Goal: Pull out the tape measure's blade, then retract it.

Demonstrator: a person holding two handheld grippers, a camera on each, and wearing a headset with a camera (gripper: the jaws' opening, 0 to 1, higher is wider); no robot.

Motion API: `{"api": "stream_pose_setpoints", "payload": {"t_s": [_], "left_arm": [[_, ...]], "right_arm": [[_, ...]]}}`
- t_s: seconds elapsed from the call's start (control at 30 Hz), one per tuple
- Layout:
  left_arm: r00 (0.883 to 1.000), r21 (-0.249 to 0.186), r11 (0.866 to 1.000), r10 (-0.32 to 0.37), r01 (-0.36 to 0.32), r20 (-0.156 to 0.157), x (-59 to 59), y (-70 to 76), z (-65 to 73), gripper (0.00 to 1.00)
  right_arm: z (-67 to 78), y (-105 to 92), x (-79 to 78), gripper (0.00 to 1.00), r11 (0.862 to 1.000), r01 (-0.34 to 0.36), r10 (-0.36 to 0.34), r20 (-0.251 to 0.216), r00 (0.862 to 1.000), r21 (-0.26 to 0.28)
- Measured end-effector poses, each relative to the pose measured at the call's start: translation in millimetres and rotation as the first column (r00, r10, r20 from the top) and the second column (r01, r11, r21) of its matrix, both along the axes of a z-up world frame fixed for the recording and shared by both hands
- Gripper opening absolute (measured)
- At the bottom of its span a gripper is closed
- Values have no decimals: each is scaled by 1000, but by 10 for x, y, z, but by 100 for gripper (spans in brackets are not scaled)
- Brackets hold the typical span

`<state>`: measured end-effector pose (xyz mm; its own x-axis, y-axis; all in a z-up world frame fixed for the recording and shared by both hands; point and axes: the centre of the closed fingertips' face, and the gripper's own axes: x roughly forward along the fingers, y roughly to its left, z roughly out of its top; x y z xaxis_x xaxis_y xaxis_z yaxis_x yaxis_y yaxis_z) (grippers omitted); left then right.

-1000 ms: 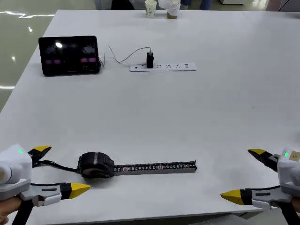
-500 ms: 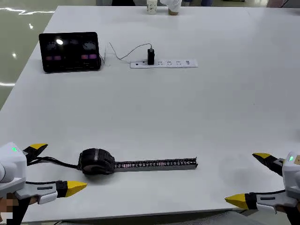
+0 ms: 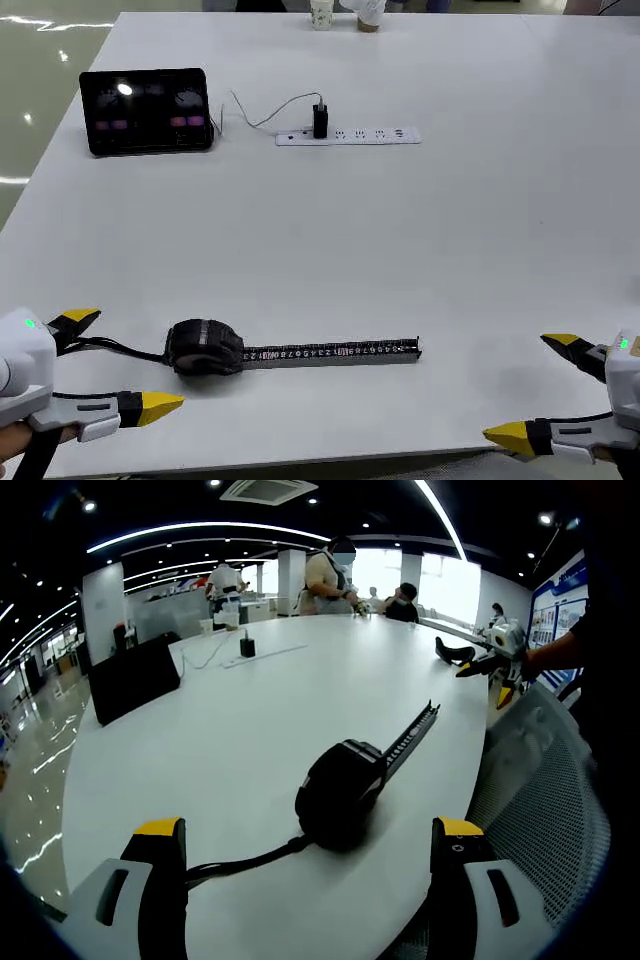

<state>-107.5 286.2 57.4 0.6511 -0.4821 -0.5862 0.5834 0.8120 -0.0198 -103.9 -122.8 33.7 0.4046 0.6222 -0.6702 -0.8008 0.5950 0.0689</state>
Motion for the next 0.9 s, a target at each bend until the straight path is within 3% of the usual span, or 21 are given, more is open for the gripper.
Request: {"api": "stream_pose_setpoints", "payload": {"t_s": [0.07, 0.2, 0.3, 0.4, 0.5, 0.6, 0.7, 0.8, 0.9], "left_arm": [[1000, -11, 1000, 15, -15, -3, 18, -21, 21, 99], [1000, -17, 1000, 22, -22, -7, 28, -95, 47, 99], [999, 1, 1000, 25, -25, -33, 7, -150, 21, 99], [997, -20, 999, 45, -46, -61, 0, -223, -3, 99], [997, -10, 998, 60, -60, -45, 36, -293, 11, 99], [997, -3, 997, 71, -71, -32, 86, -366, 21, 99], [996, -30, 996, 84, -84, 2, 145, -455, 77, 99], [996, 11, 995, 94, -94, 2, 177, -456, 19, 99], [993, 15, 993, 117, -117, 10, 202, -477, 20, 99]], "right_arm": [[20, 17, 7, 99, 1000, -14, 14, 17, 1000, -1], [39, 29, 53, 99, 1000, -11, 11, 6, 1000, 0], [80, 67, 62, 99, 1000, -20, 20, 7, 1000, 4], [96, 111, 67, 99, 998, -56, 57, 15, 998, -15], [110, 163, 81, 99, 994, -104, 105, 33, 994, -24], [58, 182, 107, 99, 990, -128, 129, 16, 991, -53], [39, 208, 143, 99, 985, -152, 154, 18, 988, -76], [55, 238, 174, 99, 983, -167, 168, 13, 986, -76], [66, 281, 195, 99, 977, -195, 196, 11, 980, -90]]}}
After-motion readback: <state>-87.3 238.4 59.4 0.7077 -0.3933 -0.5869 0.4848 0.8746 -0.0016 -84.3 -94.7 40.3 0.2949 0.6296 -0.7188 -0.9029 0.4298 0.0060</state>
